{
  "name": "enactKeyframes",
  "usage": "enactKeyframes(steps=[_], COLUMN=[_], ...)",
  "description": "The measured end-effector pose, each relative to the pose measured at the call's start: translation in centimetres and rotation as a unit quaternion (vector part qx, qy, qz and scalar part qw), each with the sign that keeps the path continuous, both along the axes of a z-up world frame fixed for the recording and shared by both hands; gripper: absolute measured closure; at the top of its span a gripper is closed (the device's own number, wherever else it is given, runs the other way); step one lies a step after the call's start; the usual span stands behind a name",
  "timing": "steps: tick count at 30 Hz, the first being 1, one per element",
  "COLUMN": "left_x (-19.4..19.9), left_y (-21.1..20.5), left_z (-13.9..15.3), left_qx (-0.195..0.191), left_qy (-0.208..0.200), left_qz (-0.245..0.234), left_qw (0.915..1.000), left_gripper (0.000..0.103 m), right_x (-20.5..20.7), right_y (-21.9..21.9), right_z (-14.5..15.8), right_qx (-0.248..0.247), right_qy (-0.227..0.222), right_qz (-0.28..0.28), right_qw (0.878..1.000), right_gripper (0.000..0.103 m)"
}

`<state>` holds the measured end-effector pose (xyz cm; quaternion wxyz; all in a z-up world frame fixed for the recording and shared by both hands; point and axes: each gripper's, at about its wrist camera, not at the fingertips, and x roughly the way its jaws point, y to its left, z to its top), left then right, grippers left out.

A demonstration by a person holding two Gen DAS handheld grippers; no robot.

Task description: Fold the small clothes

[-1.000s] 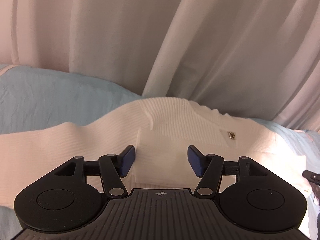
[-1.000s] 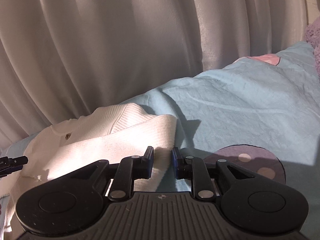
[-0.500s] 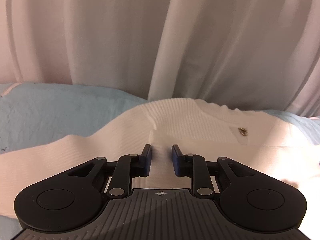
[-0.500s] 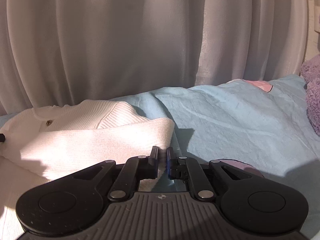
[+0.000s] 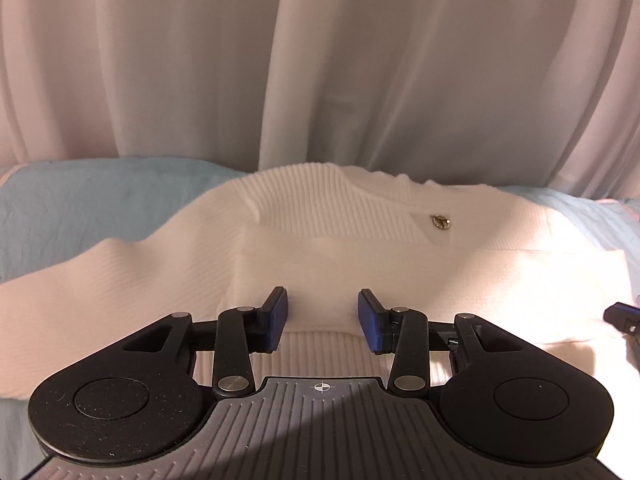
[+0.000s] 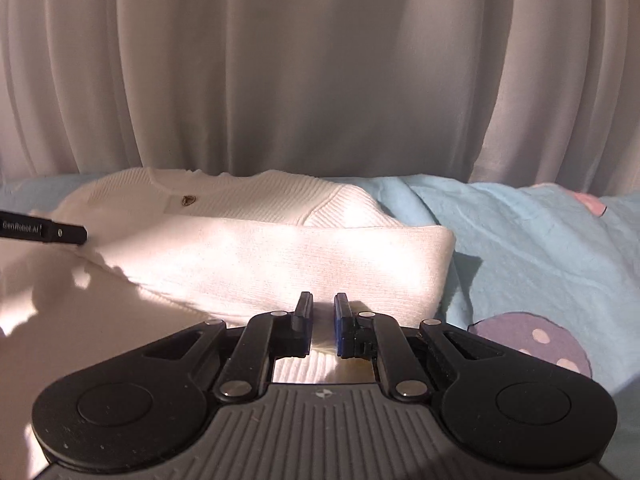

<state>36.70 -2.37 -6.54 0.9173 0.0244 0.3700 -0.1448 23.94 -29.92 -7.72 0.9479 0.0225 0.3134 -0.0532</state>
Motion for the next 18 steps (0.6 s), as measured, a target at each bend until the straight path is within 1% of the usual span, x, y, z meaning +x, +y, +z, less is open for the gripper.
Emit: enactKeyframes(steps=[1, 2, 5, 11, 13, 18], left_x=[0.0, 0.0, 0.1, -0.2, -0.2, -0.6], left_y=[-0.2, -0.2, 0.2, 0.3, 0.4, 0.8], left_z=[-0.1, -0.1, -0.2, -0.2, -0.1, 0.1], left_qx=[0.01, 0.013, 0.005, 0.018, 0.018, 0.022], left_qy=[-0.003, -0.003, -0.001, -0.006, -0.004, 0.002], left_qz=[0.001, 0.002, 0.015, 0.023, 0.027, 0.045], left_qw=[0.9999, 0.9999, 0.9999, 0.9996, 0.9995, 0.9988], left_gripper=[0.059, 0.059, 0.059, 0.057, 0.057, 0.057], right_x=[-0.1, -0.1, -0.3, -0.1, -0.1, 0.1], right_y=[0.0, 0.1, 0.1, 0.1, 0.3, 0.6], right_z=[0.0, 0.0, -0.1, -0.2, -0.1, 0.0], right_qx=[-0.007, -0.01, -0.028, -0.04, -0.05, -0.057], right_qy=[0.0, 0.001, 0.002, 0.007, 0.011, 0.023], right_qz=[0.001, 0.001, 0.007, 0.009, 0.012, 0.008], right_qw=[1.0, 1.0, 1.0, 0.999, 0.999, 0.998], right_gripper=[0.095, 0.095, 0.095, 0.094, 0.094, 0.094])
